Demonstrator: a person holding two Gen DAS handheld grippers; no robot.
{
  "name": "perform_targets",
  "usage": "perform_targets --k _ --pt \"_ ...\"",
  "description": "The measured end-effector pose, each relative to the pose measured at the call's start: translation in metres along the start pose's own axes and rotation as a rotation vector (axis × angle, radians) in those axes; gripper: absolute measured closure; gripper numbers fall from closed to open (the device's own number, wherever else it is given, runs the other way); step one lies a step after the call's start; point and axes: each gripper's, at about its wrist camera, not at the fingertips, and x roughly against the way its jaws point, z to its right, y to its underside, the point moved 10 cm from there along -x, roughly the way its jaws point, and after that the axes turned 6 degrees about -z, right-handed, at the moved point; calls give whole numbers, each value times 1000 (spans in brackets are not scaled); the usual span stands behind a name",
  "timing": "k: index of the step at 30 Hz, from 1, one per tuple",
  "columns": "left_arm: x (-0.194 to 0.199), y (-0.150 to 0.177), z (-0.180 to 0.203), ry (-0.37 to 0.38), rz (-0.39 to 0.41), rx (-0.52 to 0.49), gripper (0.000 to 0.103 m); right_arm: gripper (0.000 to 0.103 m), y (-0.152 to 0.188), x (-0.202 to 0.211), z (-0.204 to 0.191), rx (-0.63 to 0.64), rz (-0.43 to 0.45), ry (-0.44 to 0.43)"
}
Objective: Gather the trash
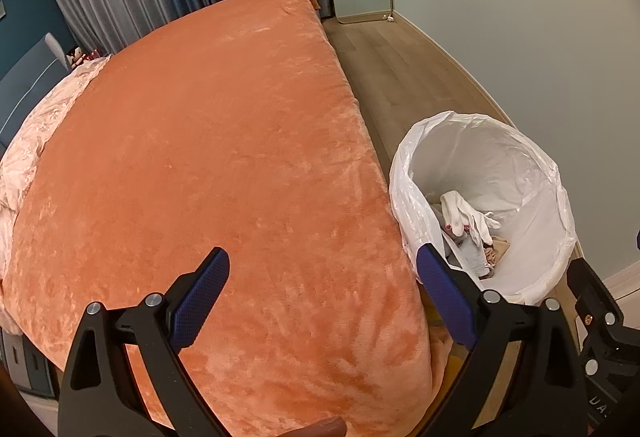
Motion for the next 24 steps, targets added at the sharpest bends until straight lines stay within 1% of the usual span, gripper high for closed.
perform_targets --k 24 --pt "-1 5 -2 0 -7 0 13 7 5 -4 -8 4 -8 0"
